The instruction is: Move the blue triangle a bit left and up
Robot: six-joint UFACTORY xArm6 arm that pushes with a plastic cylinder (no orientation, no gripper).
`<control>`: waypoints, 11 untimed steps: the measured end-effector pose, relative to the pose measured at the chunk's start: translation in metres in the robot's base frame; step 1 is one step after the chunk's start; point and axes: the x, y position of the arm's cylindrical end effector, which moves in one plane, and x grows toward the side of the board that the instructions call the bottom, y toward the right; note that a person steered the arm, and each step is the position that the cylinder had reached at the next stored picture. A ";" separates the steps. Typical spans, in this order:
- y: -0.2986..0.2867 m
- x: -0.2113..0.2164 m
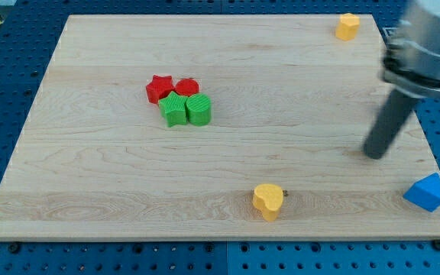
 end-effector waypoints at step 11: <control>-0.003 0.044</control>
